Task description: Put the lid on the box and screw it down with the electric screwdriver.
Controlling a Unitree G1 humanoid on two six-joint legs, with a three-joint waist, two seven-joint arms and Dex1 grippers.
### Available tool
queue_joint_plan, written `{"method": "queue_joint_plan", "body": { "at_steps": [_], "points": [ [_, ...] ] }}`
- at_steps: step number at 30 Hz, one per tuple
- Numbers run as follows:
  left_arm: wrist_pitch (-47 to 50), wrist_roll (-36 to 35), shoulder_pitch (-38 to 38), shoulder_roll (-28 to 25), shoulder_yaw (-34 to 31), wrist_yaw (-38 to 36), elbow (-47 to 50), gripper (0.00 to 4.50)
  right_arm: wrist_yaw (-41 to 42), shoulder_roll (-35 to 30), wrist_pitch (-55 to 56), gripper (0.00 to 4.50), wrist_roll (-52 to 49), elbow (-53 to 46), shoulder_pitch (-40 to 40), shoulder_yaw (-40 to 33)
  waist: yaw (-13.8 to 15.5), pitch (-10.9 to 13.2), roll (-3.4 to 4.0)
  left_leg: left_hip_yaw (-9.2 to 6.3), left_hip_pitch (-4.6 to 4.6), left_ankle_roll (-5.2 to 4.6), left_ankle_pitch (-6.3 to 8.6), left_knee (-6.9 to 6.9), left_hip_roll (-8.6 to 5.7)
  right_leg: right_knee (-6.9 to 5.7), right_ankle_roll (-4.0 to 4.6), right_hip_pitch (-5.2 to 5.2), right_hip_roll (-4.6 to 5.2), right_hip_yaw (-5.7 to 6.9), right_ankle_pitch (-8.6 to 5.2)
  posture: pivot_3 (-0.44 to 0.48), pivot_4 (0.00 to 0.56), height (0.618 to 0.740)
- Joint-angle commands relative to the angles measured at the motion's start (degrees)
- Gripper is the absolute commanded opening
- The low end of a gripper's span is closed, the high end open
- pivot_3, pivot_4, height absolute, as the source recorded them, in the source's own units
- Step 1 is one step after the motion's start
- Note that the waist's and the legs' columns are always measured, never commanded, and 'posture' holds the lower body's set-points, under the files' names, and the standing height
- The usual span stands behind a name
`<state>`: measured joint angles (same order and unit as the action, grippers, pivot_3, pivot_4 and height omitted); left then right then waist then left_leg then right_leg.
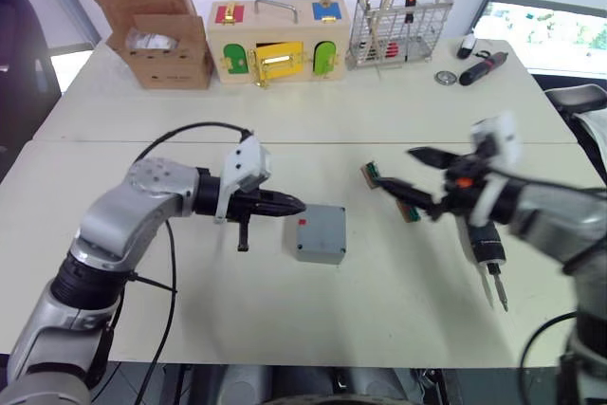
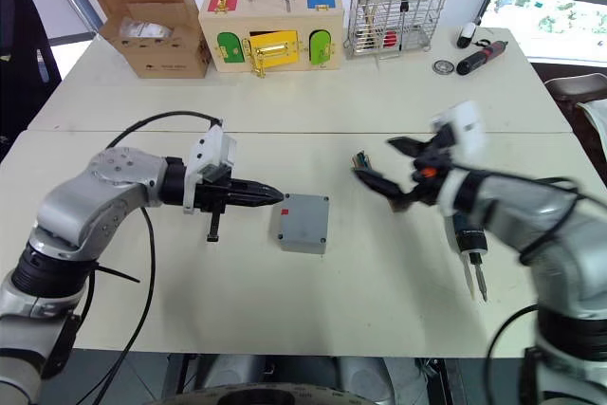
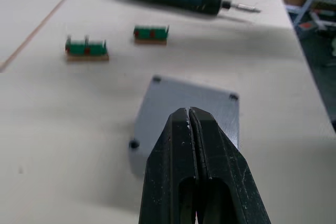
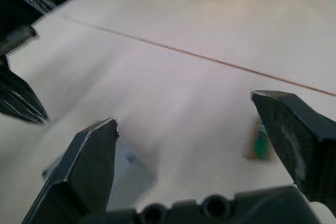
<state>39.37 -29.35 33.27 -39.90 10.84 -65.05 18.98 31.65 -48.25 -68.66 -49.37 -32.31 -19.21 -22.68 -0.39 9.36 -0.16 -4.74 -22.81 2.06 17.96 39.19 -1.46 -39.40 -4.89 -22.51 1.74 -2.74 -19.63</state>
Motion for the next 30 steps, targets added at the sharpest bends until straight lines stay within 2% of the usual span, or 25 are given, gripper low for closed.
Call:
{"method": "queue_joint_plan", "body": {
  "at_steps": [1, 6, 10, 15, 20, 25, 30],
  "points": [
    [-4.45, 0.46, 2.52, 0.82, 2.34, -4.23, 0.45, 0.00, 3.01, -8.77, -9.87, 4.48, -4.66, 5.46, -0.07, -9.10, -0.13, -0.01, -0.02, 0.00, 0.01, -0.04, 0.02, -0.02, 0.00, 0.07, 0.00, 0.05, -0.01, 0.00, 0.00, 0.000, 0.150, 0.740],
    [-8.68, 1.63, 2.66, 4.20, 6.26, -6.39, 1.47, 0.00, 4.36, -21.33, -19.80, 4.48, -1.98, 10.63, 6.29, -9.09, -0.23, -0.02, 0.00, 0.10, 0.05, -0.16, 0.09, -0.04, 0.05, 0.11, 0.00, 0.07, -0.06, -0.07, 0.00, 0.000, 0.150, 0.740],
    [-9.47, 3.05, 0.15, 4.76, 8.46, -5.17, 4.50, 0.00, 3.96, -25.64, -23.64, 4.48, -4.93, 17.06, 10.17, -8.85, -0.43, -0.01, -0.01, 0.21, 0.13, -0.19, 0.10, -0.04, 0.08, 0.07, 0.00, 0.09, -0.11, -0.17, 0.00, 0.000, 0.150, 0.740],
    [-9.29, 3.55, -2.47, 5.72, 8.95, -2.91, 6.47, 0.00, -0.62, -27.77, -23.84, 4.48, -11.35, 24.00, 10.60, -2.76, -0.14, -0.01, -0.02, 0.27, 0.26, -0.19, 0.10, -0.02, 0.08, 0.06, 0.00, 0.21, -0.08, -0.22, 0.00, 0.000, 0.150, 0.740],
    [-9.16, 4.59, -3.36, 5.90, 9.54, -1.25, 6.83, 0.00, -5.85, -24.84, -23.84, 4.48, -13.18, 27.50, 5.72, 5.13, -0.25, 0.00, -0.02, 0.28, 0.26, -0.19, 0.10, 0.00, 0.08, 0.07, 0.00, 0.21, -0.09, -0.23, 0.00, 0.000, 0.150, 0.740],
    [-8.08, 4.00, -4.93, 4.93, 8.86, -0.07, 8.41, 0.00, -6.30, -26.42, -23.84, 4.48, -14.38, 30.27, 0.47, 12.55, -0.24, 0.00, 0.00, 0.27, 0.25, -0.19, 0.10, -0.02, 0.09, 0.07, -0.01, 0.18, -0.09, -0.23, 0.00, 0.000, 0.150, 0.740],
    [-6.72, 3.82, -5.55, 6.25, 9.05, 2.87, 9.79, 0.00, -5.82, -25.71, -23.84, 4.48, -13.34, 33.81, -5.20, 20.73, -0.09, 0.00, 0.00, 0.25, 0.24, -0.19, 0.11, -0.01, 0.08, 0.10, -0.01, 0.19, -0.08, -0.22, 0.00, 0.000, 0.150, 0.740]
  ]
}}
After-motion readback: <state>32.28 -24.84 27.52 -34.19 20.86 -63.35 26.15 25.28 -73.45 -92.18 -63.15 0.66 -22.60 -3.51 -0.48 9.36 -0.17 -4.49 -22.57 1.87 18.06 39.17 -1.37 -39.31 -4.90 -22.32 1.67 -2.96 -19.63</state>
